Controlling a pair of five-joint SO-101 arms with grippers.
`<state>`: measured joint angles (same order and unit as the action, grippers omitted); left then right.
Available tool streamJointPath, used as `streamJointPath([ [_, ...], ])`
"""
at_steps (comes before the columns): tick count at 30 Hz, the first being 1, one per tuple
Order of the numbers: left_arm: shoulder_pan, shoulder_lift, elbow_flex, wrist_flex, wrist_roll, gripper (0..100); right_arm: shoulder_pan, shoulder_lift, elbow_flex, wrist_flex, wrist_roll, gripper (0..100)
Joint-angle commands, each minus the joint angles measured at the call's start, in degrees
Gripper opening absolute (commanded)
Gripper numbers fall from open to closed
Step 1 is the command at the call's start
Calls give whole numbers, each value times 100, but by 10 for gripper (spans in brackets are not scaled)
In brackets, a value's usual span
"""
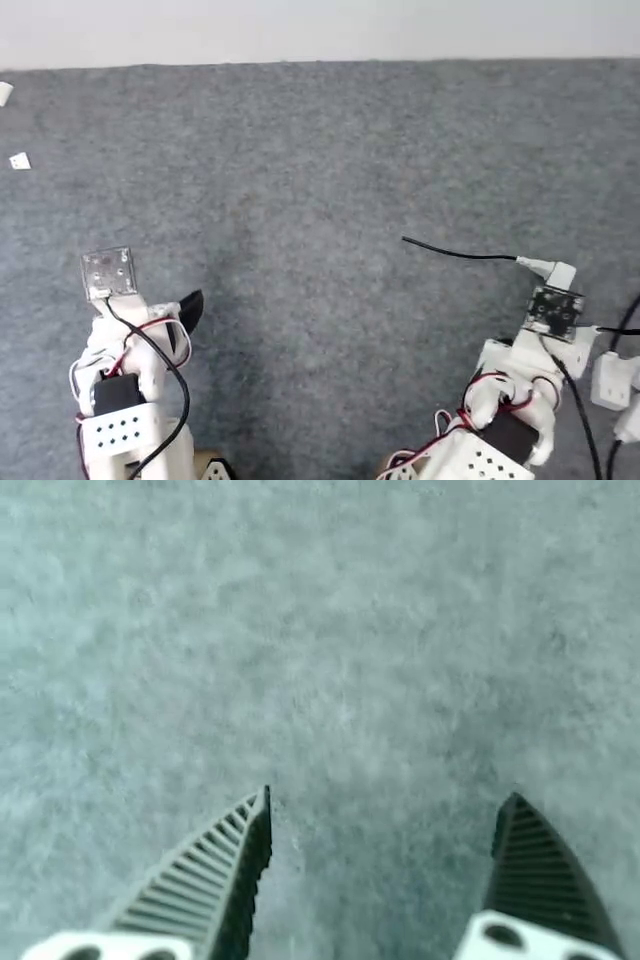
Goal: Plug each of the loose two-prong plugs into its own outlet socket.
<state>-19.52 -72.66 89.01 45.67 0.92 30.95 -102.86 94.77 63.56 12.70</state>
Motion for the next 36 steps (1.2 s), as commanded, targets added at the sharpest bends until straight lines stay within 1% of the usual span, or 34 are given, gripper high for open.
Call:
streamJointPath([
  [1,0,-88,-136,378,9,333,-242,22,-149,418,-26,196],
  [5,9,-404,-224,1046,0,333,-576,22,-167,840,-9,195],
  [9,-26,-1240,-163,1855,-53,333,-629,22,-132,910,-9,194],
  [12,-26,-2136,57,2479,-615,333,-629,22,123,875,-9,194],
  [14,-35,-2840,277,2725,-905,332,-611,22,176,901,-9,194],
  [16,-35,-3332,532,2822,-976,332,-611,22,176,980,-9,194],
  [20,-35,-3024,532,2690,-993,332,-611,22,176,1033,-9,183],
  [22,-35,-3059,664,2673,-985,332,-646,22,176,1059,9,131],
  [26,-26,-3156,743,2673,-967,331,-954,22,176,1077,633,7],
  [28,-26,-3156,743,2673,-958,331,-1007,31,176,1077,818,17],
  [31,-35,-3156,743,2673,-958,325,-1015,57,176,1077,897,8],
  [33,-123,-3156,743,2673,-985,293,-1007,66,176,1068,888,9],
  [36,-167,-3156,743,2673,-993,217,-945,66,176,1068,888,9],
])
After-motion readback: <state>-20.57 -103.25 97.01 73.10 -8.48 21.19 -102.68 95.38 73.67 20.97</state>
